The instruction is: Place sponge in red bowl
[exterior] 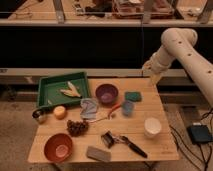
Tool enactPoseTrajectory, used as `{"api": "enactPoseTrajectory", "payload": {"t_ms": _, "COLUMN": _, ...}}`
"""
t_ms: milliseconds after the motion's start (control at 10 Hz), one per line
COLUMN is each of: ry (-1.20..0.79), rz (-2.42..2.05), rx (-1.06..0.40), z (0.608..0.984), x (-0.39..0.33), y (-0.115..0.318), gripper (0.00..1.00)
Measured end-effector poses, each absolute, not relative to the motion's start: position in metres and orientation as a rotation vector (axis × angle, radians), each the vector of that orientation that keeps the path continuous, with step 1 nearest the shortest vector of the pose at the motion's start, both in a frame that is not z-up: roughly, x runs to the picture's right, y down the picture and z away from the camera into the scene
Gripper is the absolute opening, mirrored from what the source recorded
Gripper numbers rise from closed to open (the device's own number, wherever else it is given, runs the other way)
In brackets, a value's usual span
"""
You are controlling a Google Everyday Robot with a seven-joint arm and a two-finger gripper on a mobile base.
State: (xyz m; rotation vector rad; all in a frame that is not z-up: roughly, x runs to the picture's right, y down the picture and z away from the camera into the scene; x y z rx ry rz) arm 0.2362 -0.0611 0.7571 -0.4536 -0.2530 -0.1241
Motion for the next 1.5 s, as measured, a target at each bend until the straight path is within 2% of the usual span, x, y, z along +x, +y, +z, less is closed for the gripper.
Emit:
{"api": "enactPoseTrajectory", "payload": {"t_ms": 400, "ry": -0.231, "rz": -0.127, "rx": -0.491, "z": 0.808, "x": 0.225, "y": -0.005, "gripper": 0.65}}
{"api": "enactPoseTrajectory", "payload": {"t_ms": 900, "ry": -0.018, "rz": -0.174, "rx": -0.588, "z": 0.87, "x": 0.233, "y": 0.047, "gripper": 0.65}}
{"api": "enactPoseTrajectory", "payload": {"t_ms": 1200, "ry": 0.031, "rz": -0.141, "rx": -0.619, "z": 0.885, "x": 0.256, "y": 0.057, "gripper": 0.65}}
{"api": "enactPoseTrajectory", "payload": {"t_ms": 1500, "ry": -0.033, "rz": -0.053, "rx": -0.634, "z": 0.894, "x": 0.269, "y": 0.053, "gripper": 0.65}}
